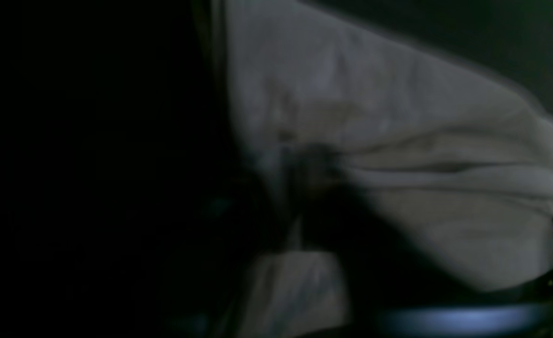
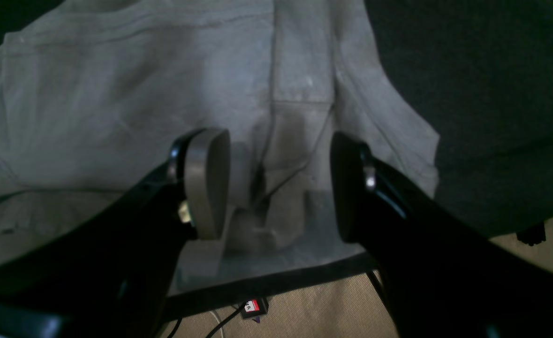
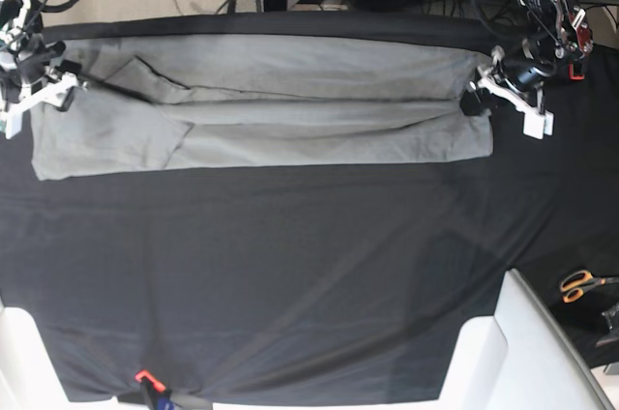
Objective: Fold the T-shirt properly
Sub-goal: 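Lay the folded edge down and open both grippers, then grasp the shirt's end with the left gripper and fold it inward, then release the folded end and lift the left gripper away, then grasp the opposite end with the right gripper and fold it over, then press and smooth the folded bundle with the right gripper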
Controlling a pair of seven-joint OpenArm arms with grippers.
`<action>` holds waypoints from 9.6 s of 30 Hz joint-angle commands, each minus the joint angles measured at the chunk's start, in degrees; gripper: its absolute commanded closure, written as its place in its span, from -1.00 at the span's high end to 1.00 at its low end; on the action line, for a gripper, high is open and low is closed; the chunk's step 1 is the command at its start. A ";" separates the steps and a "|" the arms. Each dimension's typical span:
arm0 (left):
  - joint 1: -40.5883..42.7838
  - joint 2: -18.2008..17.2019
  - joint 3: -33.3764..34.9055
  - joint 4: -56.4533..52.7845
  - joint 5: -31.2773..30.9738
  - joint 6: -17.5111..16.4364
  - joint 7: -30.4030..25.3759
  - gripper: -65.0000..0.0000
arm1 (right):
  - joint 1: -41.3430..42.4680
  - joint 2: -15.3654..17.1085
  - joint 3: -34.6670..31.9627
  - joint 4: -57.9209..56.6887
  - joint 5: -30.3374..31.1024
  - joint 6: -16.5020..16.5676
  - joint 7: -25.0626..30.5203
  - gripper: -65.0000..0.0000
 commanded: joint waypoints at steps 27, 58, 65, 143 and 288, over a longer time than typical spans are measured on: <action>13.57 -5.44 10.43 35.50 0.36 15.81 0.72 -1.00 | 0.35 0.67 -2.82 0.63 0.32 0.06 0.89 -0.01; -0.76 0.72 50.34 26.09 0.27 38.49 0.64 -1.00 | 0.35 0.67 -4.31 0.63 0.32 0.06 1.16 -0.01; -2.08 1.51 50.52 26.09 0.18 38.32 0.99 -1.00 | 0.44 0.67 -4.31 0.63 0.32 0.06 1.16 -0.01; 3.90 -2.45 62.56 28.38 0.36 38.40 0.99 -1.00 | 1.58 0.67 -4.75 0.72 0.41 0.06 1.16 -0.01; 23.51 -3.77 3.40 33.74 0.36 14.49 0.72 -1.00 | 5.19 -14.01 -34.64 7.58 -42.93 7.97 -4.20 -0.99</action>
